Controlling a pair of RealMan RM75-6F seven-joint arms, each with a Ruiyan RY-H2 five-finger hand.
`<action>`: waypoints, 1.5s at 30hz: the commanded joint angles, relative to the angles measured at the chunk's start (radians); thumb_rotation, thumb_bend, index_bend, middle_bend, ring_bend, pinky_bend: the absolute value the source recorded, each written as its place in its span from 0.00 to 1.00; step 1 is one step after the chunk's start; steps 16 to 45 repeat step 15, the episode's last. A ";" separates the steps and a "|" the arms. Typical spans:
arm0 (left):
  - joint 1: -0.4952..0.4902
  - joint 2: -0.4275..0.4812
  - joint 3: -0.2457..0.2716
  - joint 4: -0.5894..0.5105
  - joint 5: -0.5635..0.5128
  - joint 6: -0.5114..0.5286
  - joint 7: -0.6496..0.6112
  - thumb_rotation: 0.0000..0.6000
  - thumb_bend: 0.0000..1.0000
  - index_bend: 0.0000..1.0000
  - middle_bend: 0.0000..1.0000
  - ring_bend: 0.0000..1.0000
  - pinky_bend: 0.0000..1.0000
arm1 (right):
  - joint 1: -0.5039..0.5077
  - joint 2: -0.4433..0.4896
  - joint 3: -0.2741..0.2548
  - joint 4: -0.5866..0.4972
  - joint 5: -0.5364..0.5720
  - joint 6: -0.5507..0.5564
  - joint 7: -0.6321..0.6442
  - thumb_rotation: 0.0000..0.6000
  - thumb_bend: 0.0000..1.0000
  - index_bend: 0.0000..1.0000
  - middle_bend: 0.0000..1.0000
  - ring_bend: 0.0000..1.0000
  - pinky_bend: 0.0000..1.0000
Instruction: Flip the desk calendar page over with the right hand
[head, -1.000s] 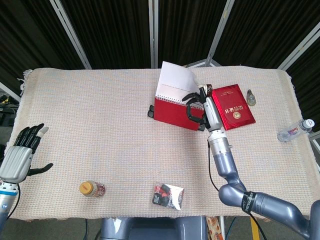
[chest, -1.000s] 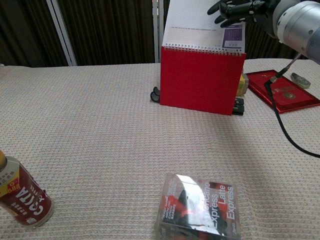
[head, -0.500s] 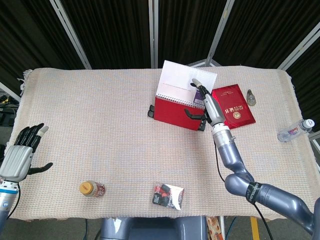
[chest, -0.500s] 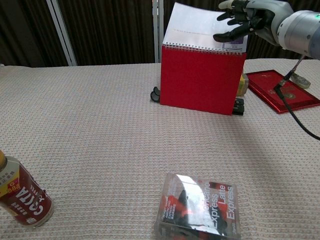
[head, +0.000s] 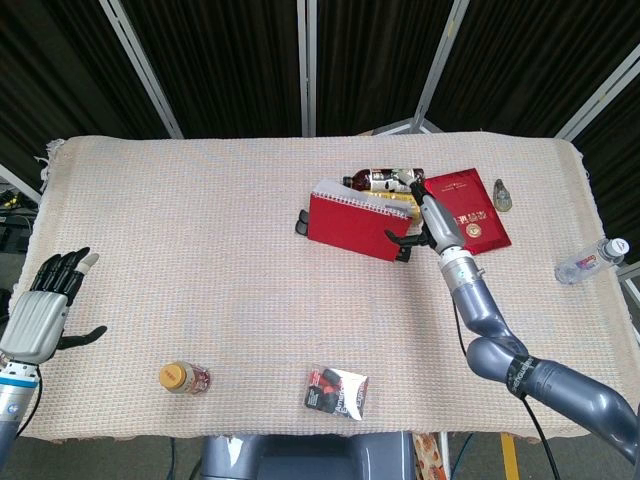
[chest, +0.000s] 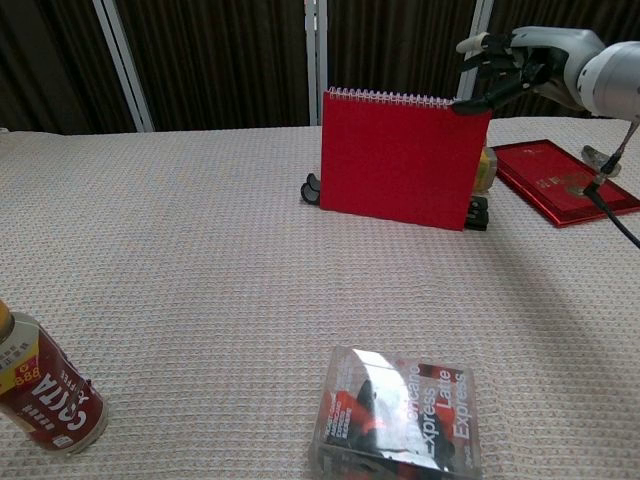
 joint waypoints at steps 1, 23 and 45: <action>0.000 0.000 -0.002 0.004 -0.005 -0.002 -0.004 1.00 0.07 0.00 0.00 0.00 0.00 | -0.040 0.017 -0.003 -0.028 -0.171 0.134 0.060 1.00 0.24 0.00 0.07 0.00 0.01; 0.004 -0.025 0.015 0.014 0.007 -0.002 0.064 1.00 0.07 0.00 0.00 0.00 0.00 | -0.394 0.218 -0.346 -0.098 -0.549 0.578 -0.273 1.00 0.24 0.00 0.00 0.00 0.00; 0.004 -0.025 0.015 0.014 0.007 -0.002 0.064 1.00 0.07 0.00 0.00 0.00 0.00 | -0.394 0.218 -0.346 -0.098 -0.549 0.578 -0.273 1.00 0.24 0.00 0.00 0.00 0.00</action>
